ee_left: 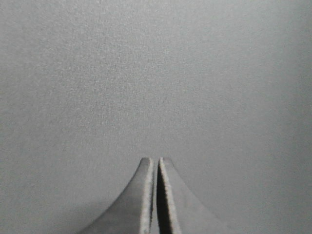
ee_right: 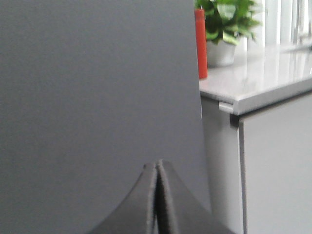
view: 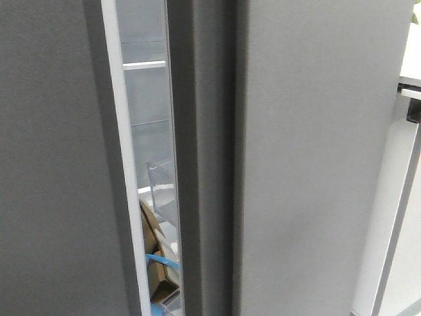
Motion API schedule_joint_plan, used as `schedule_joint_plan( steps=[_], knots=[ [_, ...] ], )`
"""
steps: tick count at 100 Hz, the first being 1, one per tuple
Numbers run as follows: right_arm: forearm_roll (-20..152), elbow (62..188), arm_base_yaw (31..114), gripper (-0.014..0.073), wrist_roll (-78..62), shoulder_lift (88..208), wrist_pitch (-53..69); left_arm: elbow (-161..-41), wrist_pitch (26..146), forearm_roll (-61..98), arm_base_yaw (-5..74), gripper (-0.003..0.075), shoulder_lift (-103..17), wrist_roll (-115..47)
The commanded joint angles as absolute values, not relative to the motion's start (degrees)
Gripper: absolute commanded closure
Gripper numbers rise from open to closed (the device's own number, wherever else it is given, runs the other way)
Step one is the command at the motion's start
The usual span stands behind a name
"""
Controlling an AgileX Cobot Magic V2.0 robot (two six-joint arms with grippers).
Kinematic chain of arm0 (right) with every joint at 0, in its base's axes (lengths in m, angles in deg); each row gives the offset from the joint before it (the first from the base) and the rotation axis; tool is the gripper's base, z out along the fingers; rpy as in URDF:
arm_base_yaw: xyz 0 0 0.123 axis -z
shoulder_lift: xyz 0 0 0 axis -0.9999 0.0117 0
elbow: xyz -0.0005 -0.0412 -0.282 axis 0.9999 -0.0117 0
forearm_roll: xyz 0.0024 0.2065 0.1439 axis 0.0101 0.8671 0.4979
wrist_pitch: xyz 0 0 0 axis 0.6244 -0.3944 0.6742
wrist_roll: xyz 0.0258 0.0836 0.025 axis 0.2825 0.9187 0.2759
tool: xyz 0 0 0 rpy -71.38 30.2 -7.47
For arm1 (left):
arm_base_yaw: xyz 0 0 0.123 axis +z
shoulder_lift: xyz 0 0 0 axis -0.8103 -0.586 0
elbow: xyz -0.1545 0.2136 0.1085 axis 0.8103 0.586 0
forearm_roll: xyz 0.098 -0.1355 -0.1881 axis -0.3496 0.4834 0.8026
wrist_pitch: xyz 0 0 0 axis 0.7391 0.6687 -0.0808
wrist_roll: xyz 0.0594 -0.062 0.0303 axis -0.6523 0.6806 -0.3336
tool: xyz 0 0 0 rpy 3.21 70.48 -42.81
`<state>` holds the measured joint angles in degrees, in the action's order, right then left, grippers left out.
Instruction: Close fridge door
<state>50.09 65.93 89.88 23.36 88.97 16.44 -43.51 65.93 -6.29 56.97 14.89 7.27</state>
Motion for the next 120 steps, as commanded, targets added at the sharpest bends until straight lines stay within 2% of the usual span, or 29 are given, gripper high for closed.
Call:
schedule_joint_plan(
  steps=[1, 23, 50, 81, 91, 120],
  knots=[
    [52.0, 72.7, 90.23, 0.0639, 23.07, 88.66, 13.57, -41.5, 61.75, -6.06, 56.77, 0.074, 16.06, 7.4],
    [53.14, 90.85, 90.23, 0.0639, 23.07, 95.71, -3.09, -41.5, 61.75, -6.06, 56.77, 0.074, 16.06, 7.4],
    [58.22, 111.94, 90.23, 0.0639, 22.97, 110.35, -20.22, -41.5, 61.75, -6.06, 56.77, 0.074, 16.06, 7.4],
    [69.75, 122.55, 90.23, 0.0639, 22.14, 125.53, -23.46, -41.5, 61.75, -6.06, 56.77, 0.074, 16.06, 7.4],
    [78.38, 122.64, 90.23, 0.0639, 16.1, 130.59, -22.34, -41.5, 61.75, -6.06, 56.77, 0.074, 16.06, 7.4],
    [106.28, 122.64, 90.23, 0.0639, -14.36, 141.54, -19.45, -41.5, 61.75, -6.06, 56.77, 0.074, 16.06, 7.4]
  ],
)
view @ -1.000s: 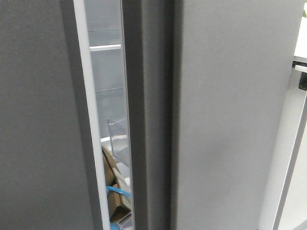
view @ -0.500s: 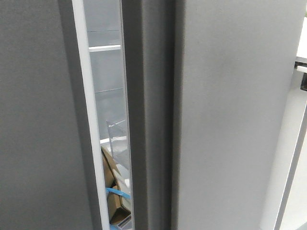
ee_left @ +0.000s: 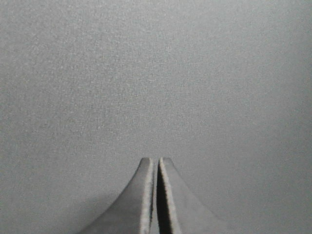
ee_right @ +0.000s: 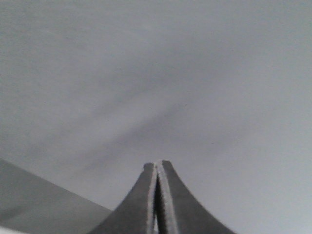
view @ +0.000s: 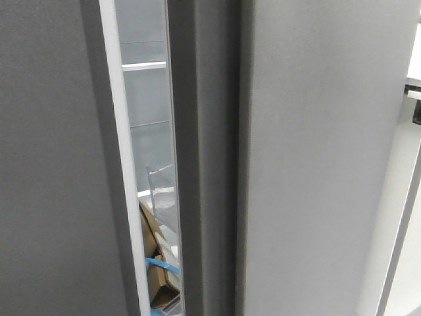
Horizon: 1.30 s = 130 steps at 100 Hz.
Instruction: Close fridge door
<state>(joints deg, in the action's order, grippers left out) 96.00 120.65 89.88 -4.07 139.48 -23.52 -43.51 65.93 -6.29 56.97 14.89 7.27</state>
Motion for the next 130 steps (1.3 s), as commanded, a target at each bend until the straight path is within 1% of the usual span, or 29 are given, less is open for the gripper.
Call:
schedule_joint_plan(
  steps=[1, 9, 18, 29, 68, 88, 107, 116, 130],
  knots=[
    [107.8, 122.64, 90.23, 0.0639, -15.13, 141.73, -19.45, -41.5, 61.75, -6.06, 56.77, 0.074, 16.06, 7.4],
    [115.95, 122.64, 90.23, 0.0639, -23.97, 143.97, -18.68, -41.5, 61.75, -6.06, 56.77, 0.074, 16.06, 7.4],
    [122.96, 123.05, 90.23, 0.0639, -30.82, 146.04, -18.41, -41.5, 61.75, -6.06, 56.77, 0.074, 16.06, 7.4],
    [126.08, 124.83, 89.16, 0.0639, -34.23, 149.17, -17.33, -41.5, 61.75, -6.06, 56.77, 0.074, 16.06, 7.4],
    [126.08, 132.31, 78.65, 0.0639, -38.79, 158.78, -4.45, -41.5, 61.75, -6.06, 56.77, 0.074, 16.06, 7.4],
    [126.08, 138.02, 72.92, 0.0639, -41.46, 166.43, 1.6, -41.5, 61.75, -6.06, 56.77, 0.074, 16.06, 7.4],
    [124.75, 146.86, 71.3, 0.0639, -41.55, 175.73, 1.53, -41.5, 61.75, -6.06, 56.77, 0.074, 16.06, 7.4],
    [124.23, 150.77, 71.3, 0.0639, -41.44, 179.55, -0.98, -41.5, 61.75, -6.06, 56.77, 0.074, 16.06, 7.4],
    [123.17, 152.21, 71.3, 0.0639, -40.6, 180.91, -2.41, -41.5, 61.75, -6.06, 56.88, 0.074, 16.06, 7.4]
  ],
)
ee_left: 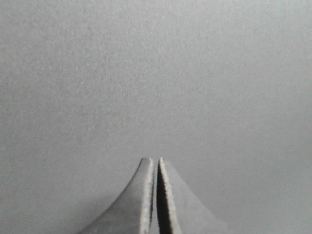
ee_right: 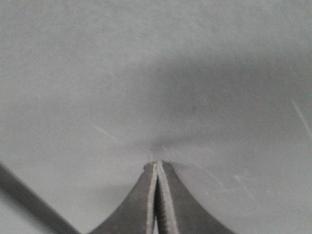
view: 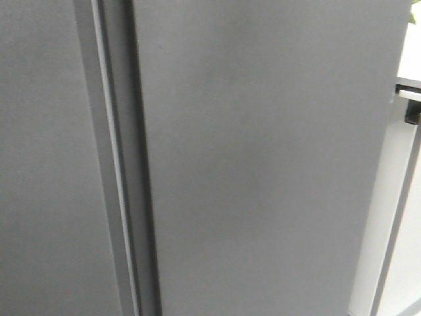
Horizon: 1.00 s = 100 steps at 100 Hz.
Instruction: Close fridge door
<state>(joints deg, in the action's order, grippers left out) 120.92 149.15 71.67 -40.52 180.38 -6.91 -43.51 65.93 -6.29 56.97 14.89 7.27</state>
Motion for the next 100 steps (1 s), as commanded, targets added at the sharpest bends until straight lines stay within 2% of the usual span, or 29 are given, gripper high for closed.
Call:
schedule_joint_plan(
  steps=[1, 20, 37, 52, 66, 88, 100],
  knots=[
    [123.0, 152.21, 71.3, 0.0639, -40.6, 180.91, -2.41, -41.5, 61.75, -6.06, 56.88, 0.074, 16.06, 7.4],
    [113.9, 152.25, 71.63, 0.0639, -35.56, 179.18, -5.04, -41.5, 61.75, -6.06, 56.88, 0.074, 16.06, 7.4],
    [96.84, 152.25, 73.76, 0.0639, -18.92, 174.18, -11.62, -41.5, 61.75, -6.06, 56.88, 0.074, 16.06, 7.4],
    [86.2, 149.45, 75.21, 0.0639, -10.62, 167.07, -13.67, -41.5, 61.75, -6.06, 56.88, 0.074, 16.06, 7.4],
    [81.77, 140.71, 78.0, 0.0639, -10.27, 157.81, -11.3, -41.5, 61.75, -6.06, 56.88, 0.074, 16.06, 7.4],
    [80.23, 124.17, 88.01, 0.0639, -10.27, 142.61, -8.36, -41.5, 61.75, -6.06, 56.88, 0.074, 16.06, 7.4],
    [80.11, 115.12, 89.91, 0.0639, -10.27, 134.47, -5.7, -41.5, 61.75, -6.06, 56.88, 0.074, 16.06, 7.4]
  ],
)
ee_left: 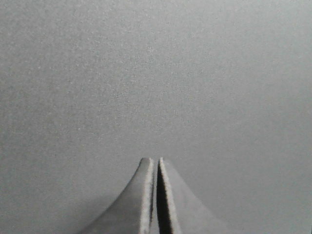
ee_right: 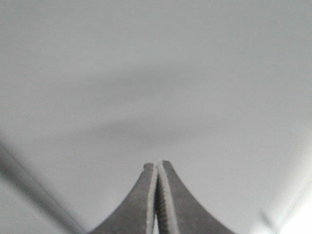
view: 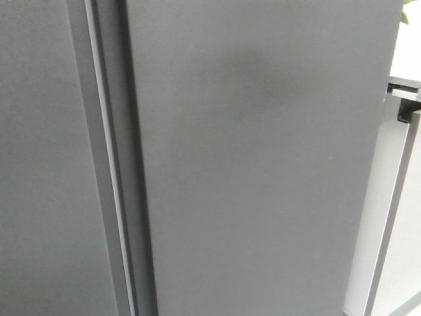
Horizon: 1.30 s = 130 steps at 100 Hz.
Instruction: Close fridge door
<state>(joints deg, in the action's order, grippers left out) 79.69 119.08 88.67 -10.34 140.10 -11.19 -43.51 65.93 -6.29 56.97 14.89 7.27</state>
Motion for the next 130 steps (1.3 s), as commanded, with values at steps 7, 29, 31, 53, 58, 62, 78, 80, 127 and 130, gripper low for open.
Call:
schedule_joint_plan(
  steps=[7, 29, 31, 53, 58, 62, 78, 80, 127, 130],
  knots=[
    [80.11, 109.63, 89.91, 0.0639, -10.27, 129.39, -3.15, -41.5, 61.75, -6.06, 56.88, 0.074, 16.06, 7.4],
    [80.75, 96.39, 89.91, 0.0639, -10.37, 116.44, -1.72, -41.5, 61.75, -6.06, 56.88, 0.074, 16.06, 7.4],
    [80.75, 95.49, 89.91, 0.0639, -10.37, 115.72, -2.15, -41.5, 61.75, -6.06, 56.88, 0.074, 16.06, 7.4],
    [80.75, 88.9, 89.91, 0.0639, -10.37, 113.15, -6.47, -41.5, 61.75, -6.06, 56.88, 0.074, 16.06, 7.4],
    [80.75, 87.89, 89.91, 0.0639, -10.37, 113.15, -6.84, -41.5, 61.75, -6.06, 56.88, 0.074, 16.06, 7.4],
    [80.75, 87.49, 89.91, 0.0639, -10.37, 113.15, -7.08, -41.5, 61.75, -6.06, 56.88, 0.074, 16.06, 7.4],
    [80.83, 84.11, 89.59, 0.0639, -10.53, 107.87, -0.66, -41.5, 61.75, -6.06, 56.88, 0.074, 16.06, 7.4],
    [80.83, 83.06, 89.59, 0.0639, -10.53, 106.35, 0.58, -41.5, 61.75, -6.06, 56.88, 0.074, 16.06, 7.4],
    [81.6, 62.45, 88.21, 0.0639, -10.62, 87.65, 21.4, -41.5, 61.75, -6.06, 56.88, 0.074, 16.06, 7.4],
    [81.6, 62.45, 88.09, 0.0639, -10.62, 87.65, 21.75, -41.5, 61.75, -6.06, 56.88, 0.074, 16.06, 7.4]
  ],
)
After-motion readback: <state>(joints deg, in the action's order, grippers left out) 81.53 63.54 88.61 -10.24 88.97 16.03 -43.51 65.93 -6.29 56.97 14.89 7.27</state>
